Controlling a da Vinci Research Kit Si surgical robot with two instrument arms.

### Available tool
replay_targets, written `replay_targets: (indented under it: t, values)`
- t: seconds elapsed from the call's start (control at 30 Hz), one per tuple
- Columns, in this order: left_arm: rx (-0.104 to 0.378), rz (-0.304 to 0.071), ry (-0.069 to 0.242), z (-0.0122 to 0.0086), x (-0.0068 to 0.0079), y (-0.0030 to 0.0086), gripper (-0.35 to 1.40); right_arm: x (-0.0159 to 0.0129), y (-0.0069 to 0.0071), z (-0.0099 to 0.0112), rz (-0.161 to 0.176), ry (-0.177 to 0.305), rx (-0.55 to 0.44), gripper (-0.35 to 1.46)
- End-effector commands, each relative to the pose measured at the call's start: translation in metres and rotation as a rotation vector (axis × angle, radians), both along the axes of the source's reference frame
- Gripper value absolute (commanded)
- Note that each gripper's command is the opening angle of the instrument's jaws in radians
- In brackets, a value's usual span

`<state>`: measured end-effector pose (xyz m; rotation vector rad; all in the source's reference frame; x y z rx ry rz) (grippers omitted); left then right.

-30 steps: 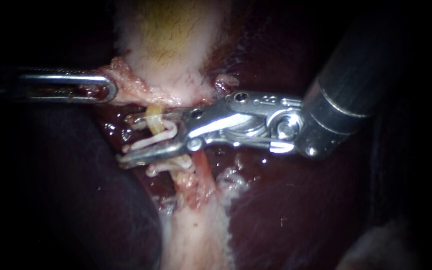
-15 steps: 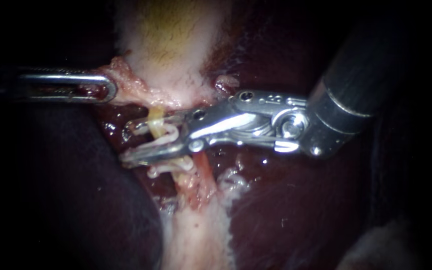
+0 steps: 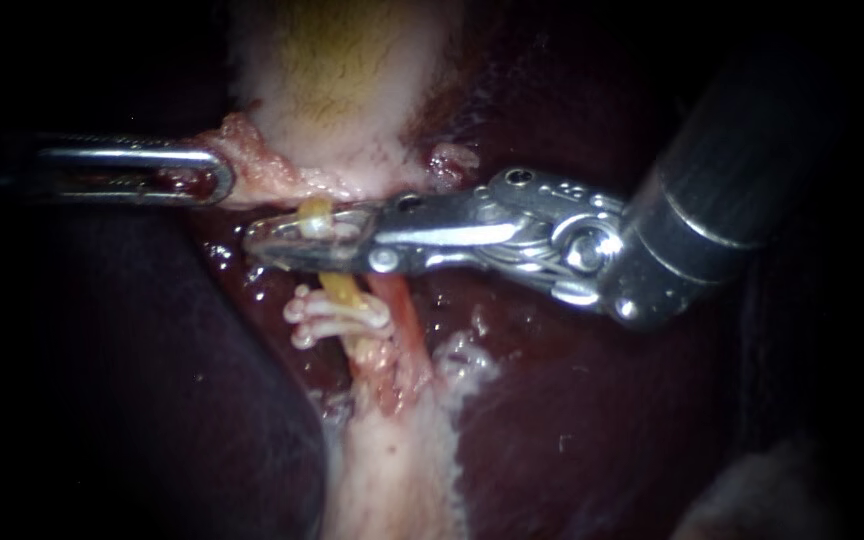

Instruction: Clipping third clip left tube

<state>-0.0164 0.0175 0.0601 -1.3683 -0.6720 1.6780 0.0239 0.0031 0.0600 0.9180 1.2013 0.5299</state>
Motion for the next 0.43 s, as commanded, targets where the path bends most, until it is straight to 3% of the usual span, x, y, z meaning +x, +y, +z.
replay_targets:
  t: [0.03, 0.43]
  values:
    - [0.0, 0.0, 0.001, 0.0, 0.0, 0.0, -0.35, -0.0001, 0.0, 0.0001, -0.001, -0.002, -0.001, -0.35]
    - [0.001, 0.001, 0.004, 0.0001, 0.0, 0.0, -0.35, -0.0003, 0.0, 0.0006, -0.005, -0.008, 0.014, -0.35]
